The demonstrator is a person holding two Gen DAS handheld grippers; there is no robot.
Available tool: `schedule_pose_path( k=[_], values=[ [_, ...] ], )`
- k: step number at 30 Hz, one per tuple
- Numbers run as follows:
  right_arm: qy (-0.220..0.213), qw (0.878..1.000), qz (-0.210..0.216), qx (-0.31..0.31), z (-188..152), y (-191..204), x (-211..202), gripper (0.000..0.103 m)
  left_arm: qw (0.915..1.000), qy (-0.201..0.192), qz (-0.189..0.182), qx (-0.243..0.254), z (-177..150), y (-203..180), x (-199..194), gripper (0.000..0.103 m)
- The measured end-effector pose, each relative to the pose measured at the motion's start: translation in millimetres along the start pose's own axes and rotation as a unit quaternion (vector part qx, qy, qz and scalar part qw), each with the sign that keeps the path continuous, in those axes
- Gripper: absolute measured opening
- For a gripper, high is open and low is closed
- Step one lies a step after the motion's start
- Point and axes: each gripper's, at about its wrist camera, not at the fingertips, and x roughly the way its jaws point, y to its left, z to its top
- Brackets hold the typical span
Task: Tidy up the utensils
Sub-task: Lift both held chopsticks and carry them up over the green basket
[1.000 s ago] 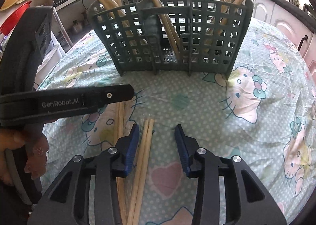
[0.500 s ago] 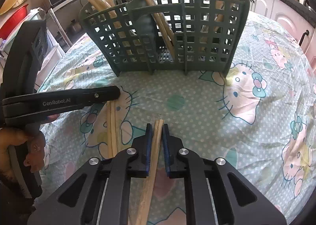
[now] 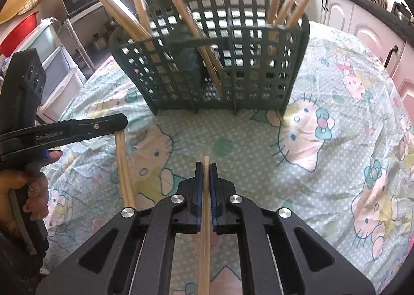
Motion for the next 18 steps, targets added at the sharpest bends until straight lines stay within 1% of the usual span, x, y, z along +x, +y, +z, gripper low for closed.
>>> schedule_pose_path(
  k=[6, 9, 18],
  values=[
    [-0.026, 1.0, 0.011, -0.01, 8, 14, -21, 0.006, 0.9983, -0.047, 0.007, 0.032, 5, -19, -34, 0.004],
    [-0.041, 0.999, 0.016, -0.014, 14, 22, -31, 0.006, 0.9966, -0.064, 0.013, 0.05, 8, -30, -48, 0.004],
    [-0.086, 0.996, 0.026, -0.026, 28, 31, -68, 0.006, 0.9926, -0.096, 0.009, 0.074, 14, -52, -75, 0.003]
  ],
)
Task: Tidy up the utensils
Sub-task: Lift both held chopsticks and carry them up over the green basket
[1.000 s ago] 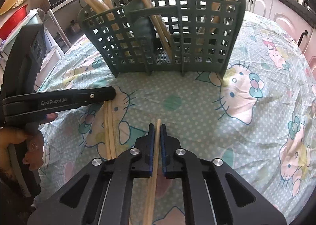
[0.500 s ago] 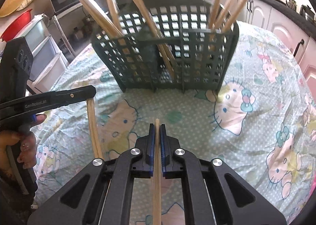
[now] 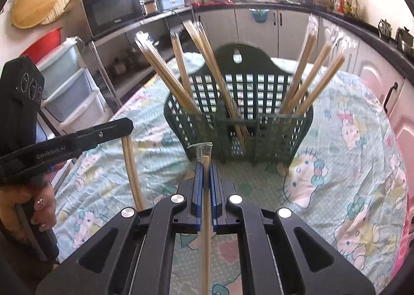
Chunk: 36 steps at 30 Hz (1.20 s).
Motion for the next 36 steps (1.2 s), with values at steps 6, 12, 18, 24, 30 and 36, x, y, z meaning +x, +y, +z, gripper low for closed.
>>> schedule_pose_path(
  k=[6, 12, 18, 24, 30, 36],
  values=[
    [-0.027, 1.0, 0.003, -0.01, 15, 4, -17, 0.006, 0.9996, -0.019, -0.012, 0.018, 10, -18, -15, 0.003],
    [-0.051, 0.999, 0.003, -0.016, 23, 6, -33, 0.006, 0.9984, -0.035, -0.021, 0.038, 20, -36, -25, 0.003],
    [-0.076, 0.997, 0.002, -0.02, 32, 7, -50, 0.006, 0.9968, -0.049, -0.028, 0.056, 32, -52, -32, 0.003],
    [-0.105, 0.994, 0.0, -0.023, 46, 6, -69, 0.006, 0.9944, -0.07, -0.031, 0.074, 48, -67, -43, 0.003],
    [-0.133, 0.991, -0.004, -0.025, 60, 4, -86, 0.006, 0.9912, -0.092, -0.032, 0.089, 64, -81, -53, 0.003],
    [-0.159, 0.987, -0.011, -0.028, 73, 1, -99, 0.006, 0.9869, -0.12, -0.028, 0.103, 82, -93, -65, 0.003]
  ],
)
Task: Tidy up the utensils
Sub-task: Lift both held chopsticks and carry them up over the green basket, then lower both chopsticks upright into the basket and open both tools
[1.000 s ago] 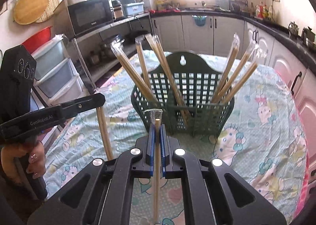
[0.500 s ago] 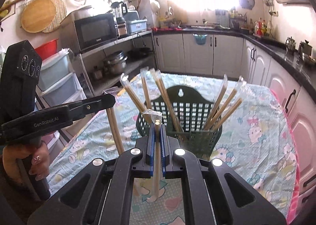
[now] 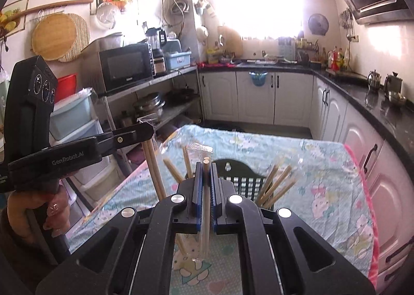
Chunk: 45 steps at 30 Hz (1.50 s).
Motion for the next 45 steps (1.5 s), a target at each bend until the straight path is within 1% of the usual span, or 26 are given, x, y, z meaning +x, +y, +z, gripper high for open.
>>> schedule_pose_path(
  k=[4, 10, 15, 21, 27, 32, 38, 45],
  values=[
    [-0.019, 1.0, -0.002, -0.001, 12, -3, -5, 0.006, 0.9997, -0.017, 0.008, 0.014, 13, -5, -4, 0.003],
    [-0.05, 0.999, -0.012, -0.007, 29, -4, -11, 0.006, 0.9989, -0.036, 0.02, 0.022, 30, -5, -6, 0.003],
    [-0.072, 0.997, -0.012, -0.006, 42, -5, -14, 0.006, 0.9977, -0.052, 0.032, 0.031, 42, -5, -6, 0.003],
    [-0.095, 0.995, -0.011, -0.005, 56, -5, -14, 0.006, 0.9954, -0.072, 0.052, 0.036, 52, -1, 0, 0.003],
    [-0.123, 0.992, -0.02, -0.014, 63, -4, -10, 0.006, 0.9931, -0.086, 0.07, 0.039, 56, 5, 10, 0.003],
    [-0.123, 0.992, -0.031, -0.011, 61, -11, 3, 0.006, 0.9922, -0.091, 0.078, 0.034, 51, 13, 20, 0.003],
    [-0.107, 0.993, -0.047, 0.0, 50, -22, 24, 0.006, 0.9922, -0.092, 0.08, 0.026, 39, 23, 33, 0.003],
    [-0.083, 0.995, -0.053, 0.014, 36, -35, 49, 0.006, 0.994, -0.075, 0.078, 0.013, 24, 32, 51, 0.003]
  ],
)
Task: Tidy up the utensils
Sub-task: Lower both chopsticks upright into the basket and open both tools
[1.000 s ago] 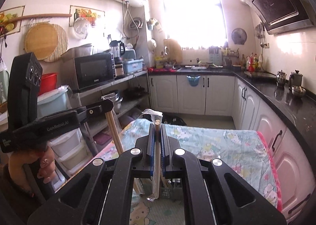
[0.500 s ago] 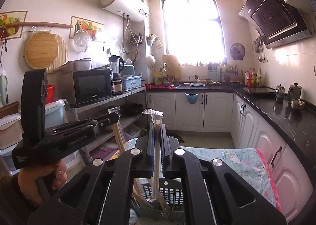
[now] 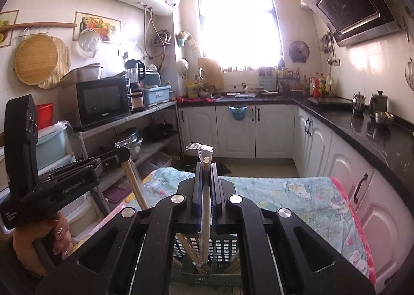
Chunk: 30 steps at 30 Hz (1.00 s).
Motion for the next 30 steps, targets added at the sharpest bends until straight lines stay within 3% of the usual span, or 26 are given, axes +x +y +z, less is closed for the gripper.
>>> schedule_pose_path(
  k=[15, 19, 23, 30],
  values=[
    [0.078, 0.997, -0.013, 0.009, -45, -3, 43, 0.007, 0.9973, 0.073, -0.004, -0.008, -39, 5, 31, 0.005],
    [0.084, 0.996, -0.015, 0.013, -49, -7, 42, 0.019, 0.9961, 0.087, -0.002, -0.013, -43, 8, 32, 0.024],
    [0.082, 0.996, -0.019, 0.016, -48, -11, 36, 0.025, 0.9957, 0.091, 0.002, -0.018, -41, 11, 26, 0.03],
    [0.076, 0.996, -0.026, 0.023, -43, -16, 19, 0.034, 0.9963, 0.082, 0.007, -0.024, -28, 14, 3, 0.053]
  ],
)
